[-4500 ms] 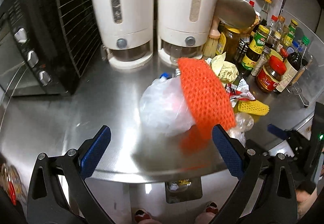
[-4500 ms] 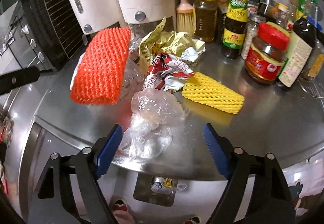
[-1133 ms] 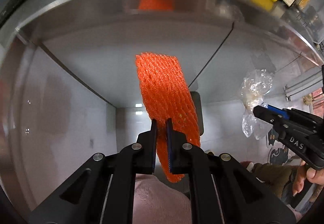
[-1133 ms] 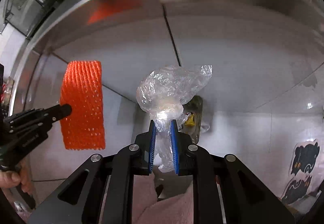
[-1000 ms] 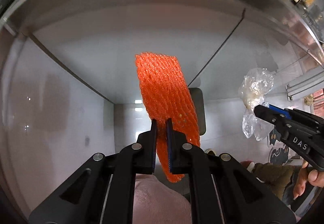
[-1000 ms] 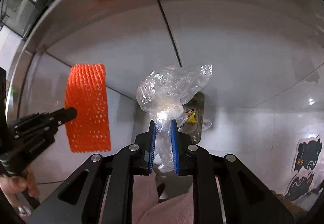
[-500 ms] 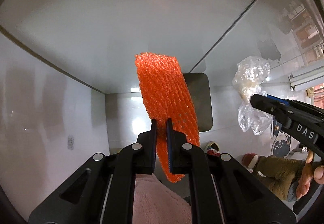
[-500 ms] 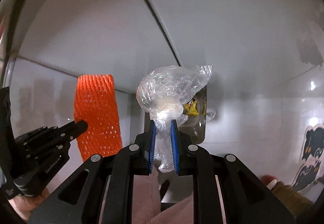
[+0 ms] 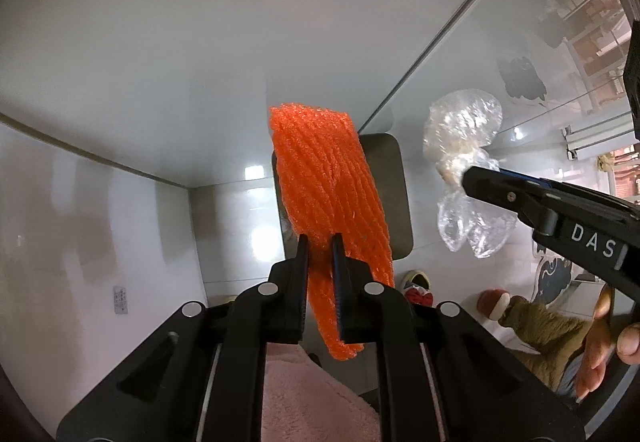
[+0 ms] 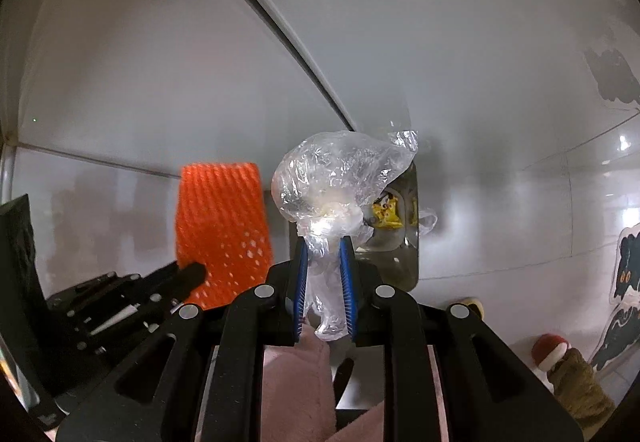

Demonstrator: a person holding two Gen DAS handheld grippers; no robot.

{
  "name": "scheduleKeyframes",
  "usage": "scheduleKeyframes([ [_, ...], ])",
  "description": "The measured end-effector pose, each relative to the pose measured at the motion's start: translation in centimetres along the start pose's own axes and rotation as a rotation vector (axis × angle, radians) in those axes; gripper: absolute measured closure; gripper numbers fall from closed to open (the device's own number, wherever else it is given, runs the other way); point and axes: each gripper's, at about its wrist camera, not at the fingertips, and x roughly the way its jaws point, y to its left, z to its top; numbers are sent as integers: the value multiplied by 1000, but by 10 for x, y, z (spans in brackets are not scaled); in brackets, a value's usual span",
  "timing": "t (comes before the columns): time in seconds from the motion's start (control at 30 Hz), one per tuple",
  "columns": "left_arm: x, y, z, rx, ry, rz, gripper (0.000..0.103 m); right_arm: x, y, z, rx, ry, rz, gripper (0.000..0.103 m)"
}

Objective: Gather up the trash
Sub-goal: 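Carry the orange net and clear bag over the bin and release both, then raise both open tools back toward the counter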

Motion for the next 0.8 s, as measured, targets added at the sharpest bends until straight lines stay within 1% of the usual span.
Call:
scheduleKeyframes([
  [0.03,1,1,0,-2,-1,-1,88,0,-1,0,2,0,2,83],
  [0.1,0,2,-1,-5,-7,-8,77,-4,-4,1,7,-1,8,82],
  [0.13,-1,2,0,-7,-10,-8,76,-6,-4,2,10,-4,11,75],
  [0.17,-2,2,0,-7,-13,-6,73,-8,-5,0,12,-9,13,66],
  [0.2,-3,2,1,-7,-14,-5,71,-11,-5,0,15,-14,16,64],
  [0.27,-6,3,2,-5,-21,1,68,-15,-2,1,15,-22,11,63],
  [0.3,-7,3,2,-6,-24,3,64,-17,-2,1,16,-24,9,63],
  [0.33,-10,3,2,-9,-28,8,61,-18,0,0,17,-26,6,57],
  [0.37,-14,3,2,-13,-34,13,55,-21,1,-1,17,-32,-1,49],
  [0.4,-17,2,2,-15,-39,18,51,-25,2,-1,16,-41,-9,45],
  [0.43,-22,3,3,-18,-48,26,48,-29,5,-1,15,-51,-18,39],
  [0.5,-30,3,5,-19,-64,35,36,-37,5,-3,12,-65,-36,32],
  [0.53,-37,2,6,-19,-74,41,33,-43,7,-3,8,-68,-51,23],
  [0.57,-44,2,7,-20,-86,46,27,-49,8,-3,6,-77,-60,22],
  [0.63,-57,2,9,-20,-107,42,23,-60,10,-4,2,-93,-58,22],
  [0.7,-72,-1,9,-13,-133,60,13,-74,12,-6,2,-106,-57,21],
  [0.77,-84,-5,11,-5,-156,64,11,-86,15,-7,0,-127,-60,12],
  [0.8,-90,-6,11,-3,-167,65,11,-94,17,-9,-2,-147,-64,12],
])
